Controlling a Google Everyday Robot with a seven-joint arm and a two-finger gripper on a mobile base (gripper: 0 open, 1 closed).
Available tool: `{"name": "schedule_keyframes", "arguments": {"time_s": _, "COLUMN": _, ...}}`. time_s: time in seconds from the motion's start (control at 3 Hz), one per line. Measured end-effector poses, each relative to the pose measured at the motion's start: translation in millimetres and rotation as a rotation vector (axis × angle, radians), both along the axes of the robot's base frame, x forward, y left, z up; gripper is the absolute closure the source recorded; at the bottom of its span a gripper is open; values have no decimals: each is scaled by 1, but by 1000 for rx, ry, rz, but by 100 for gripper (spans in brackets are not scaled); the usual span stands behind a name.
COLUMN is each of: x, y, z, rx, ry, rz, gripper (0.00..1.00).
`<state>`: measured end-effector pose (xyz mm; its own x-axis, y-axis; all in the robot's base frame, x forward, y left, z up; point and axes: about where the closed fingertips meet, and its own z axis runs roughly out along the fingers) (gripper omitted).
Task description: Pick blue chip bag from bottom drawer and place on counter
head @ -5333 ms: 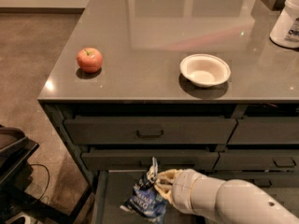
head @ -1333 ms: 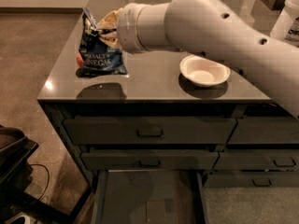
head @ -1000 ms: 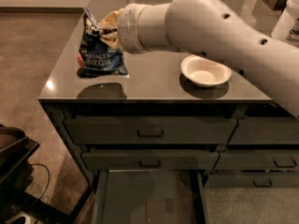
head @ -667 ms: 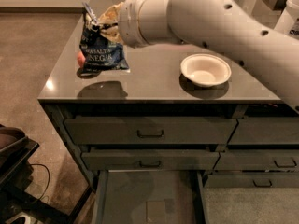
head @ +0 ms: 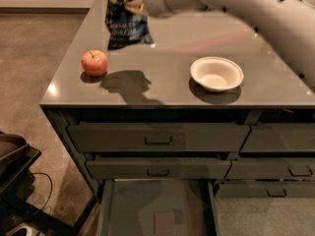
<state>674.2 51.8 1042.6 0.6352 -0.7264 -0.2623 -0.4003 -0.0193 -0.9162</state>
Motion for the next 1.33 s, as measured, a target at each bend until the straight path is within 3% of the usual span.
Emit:
{"name": "schedule_keyframes", "arguments": {"time_s": 0.33, "x": 5, "y": -7, "z": 21, "rx": 16, "ry": -29, "rz": -14, "gripper": 81}}
{"name": "schedule_keyframes", "arguments": {"time_s": 1.33, "x": 5, "y": -6, "z": 20, "rx": 15, "ry": -27, "rz": -12, "gripper": 12}}
